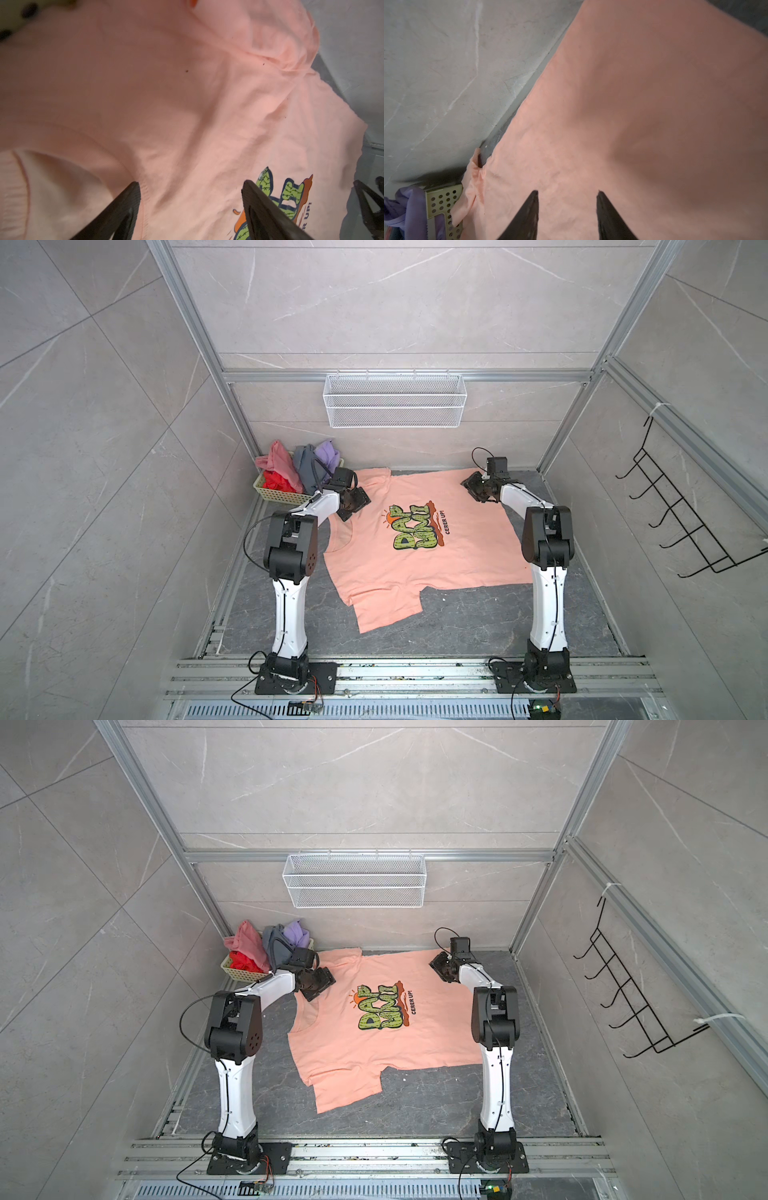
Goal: Fold and stack the t-shirts
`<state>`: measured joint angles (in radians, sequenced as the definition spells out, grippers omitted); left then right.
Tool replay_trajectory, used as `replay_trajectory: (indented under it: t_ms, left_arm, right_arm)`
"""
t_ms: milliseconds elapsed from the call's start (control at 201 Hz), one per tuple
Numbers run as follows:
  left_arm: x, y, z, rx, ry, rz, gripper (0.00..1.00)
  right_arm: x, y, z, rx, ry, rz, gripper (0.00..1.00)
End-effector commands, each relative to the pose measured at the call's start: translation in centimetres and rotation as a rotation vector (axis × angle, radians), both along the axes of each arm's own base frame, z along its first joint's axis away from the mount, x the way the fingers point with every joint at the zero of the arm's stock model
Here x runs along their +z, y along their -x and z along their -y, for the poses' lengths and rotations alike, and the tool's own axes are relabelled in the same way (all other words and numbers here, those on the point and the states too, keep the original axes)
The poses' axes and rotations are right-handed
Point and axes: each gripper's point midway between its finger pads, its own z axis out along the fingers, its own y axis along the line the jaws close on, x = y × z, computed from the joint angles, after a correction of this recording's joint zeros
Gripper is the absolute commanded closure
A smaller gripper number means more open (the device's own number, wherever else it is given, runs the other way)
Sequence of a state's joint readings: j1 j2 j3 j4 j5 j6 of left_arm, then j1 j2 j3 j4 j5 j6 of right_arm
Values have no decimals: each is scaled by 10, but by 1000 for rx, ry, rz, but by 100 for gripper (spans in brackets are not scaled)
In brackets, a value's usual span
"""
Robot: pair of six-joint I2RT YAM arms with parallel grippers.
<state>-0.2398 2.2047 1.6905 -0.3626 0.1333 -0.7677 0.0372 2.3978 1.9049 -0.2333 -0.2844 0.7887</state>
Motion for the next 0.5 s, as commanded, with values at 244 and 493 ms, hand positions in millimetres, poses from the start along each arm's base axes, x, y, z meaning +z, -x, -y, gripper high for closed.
replay_trajectory:
  t_ms: [244, 493]
  left_arm:
    - [-25, 34, 40, -93, 106, -116, 25]
    - [-6, 90, 70, -235, 104, -158, 38]
  right_arm:
    - [-59, 95, 41, -48, 134, -382, 53]
    - [-40, 151, 83, -130, 108, -384, 52]
